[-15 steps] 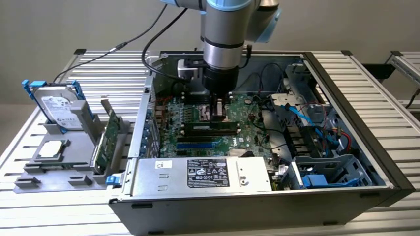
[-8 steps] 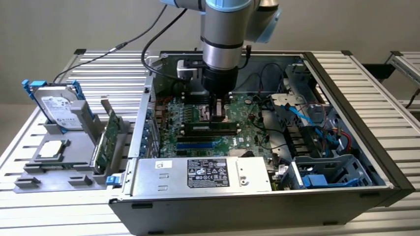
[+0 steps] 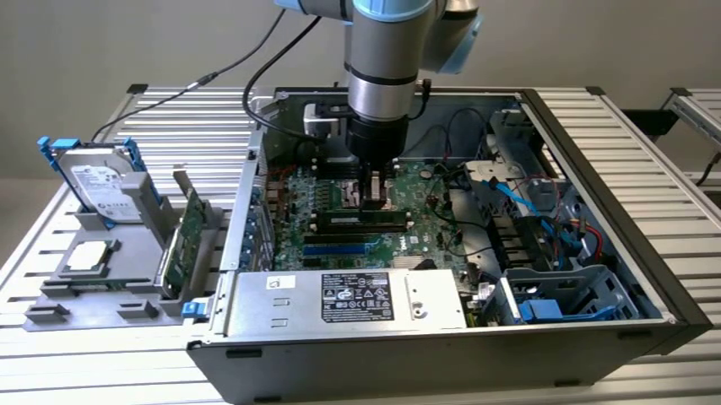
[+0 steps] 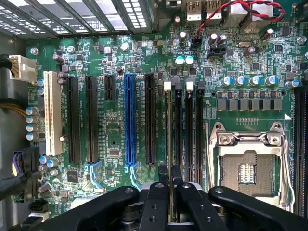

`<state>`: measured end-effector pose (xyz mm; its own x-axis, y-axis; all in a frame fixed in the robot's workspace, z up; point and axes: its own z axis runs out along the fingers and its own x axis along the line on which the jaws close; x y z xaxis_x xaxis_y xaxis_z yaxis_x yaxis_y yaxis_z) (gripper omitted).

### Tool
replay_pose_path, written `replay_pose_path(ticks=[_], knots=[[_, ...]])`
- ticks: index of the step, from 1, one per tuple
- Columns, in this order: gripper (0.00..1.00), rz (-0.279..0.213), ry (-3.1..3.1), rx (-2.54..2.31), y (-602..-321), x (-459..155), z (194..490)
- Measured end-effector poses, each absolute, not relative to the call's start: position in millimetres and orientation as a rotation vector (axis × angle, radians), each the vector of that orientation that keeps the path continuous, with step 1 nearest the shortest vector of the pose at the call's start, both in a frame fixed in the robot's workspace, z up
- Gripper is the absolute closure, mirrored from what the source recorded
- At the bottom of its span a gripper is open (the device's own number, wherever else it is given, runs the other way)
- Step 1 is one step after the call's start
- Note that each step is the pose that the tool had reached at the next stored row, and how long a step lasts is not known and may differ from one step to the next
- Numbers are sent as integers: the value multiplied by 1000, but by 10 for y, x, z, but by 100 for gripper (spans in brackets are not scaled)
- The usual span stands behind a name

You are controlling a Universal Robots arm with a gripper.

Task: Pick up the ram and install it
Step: 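Insert the ram into the slot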

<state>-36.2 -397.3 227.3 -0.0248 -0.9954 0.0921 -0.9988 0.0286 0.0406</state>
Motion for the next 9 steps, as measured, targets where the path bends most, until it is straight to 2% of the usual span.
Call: replay_pose_path(ticks=[9], knots=[[87,60,-2180,2122,-3970,-362,2273]])
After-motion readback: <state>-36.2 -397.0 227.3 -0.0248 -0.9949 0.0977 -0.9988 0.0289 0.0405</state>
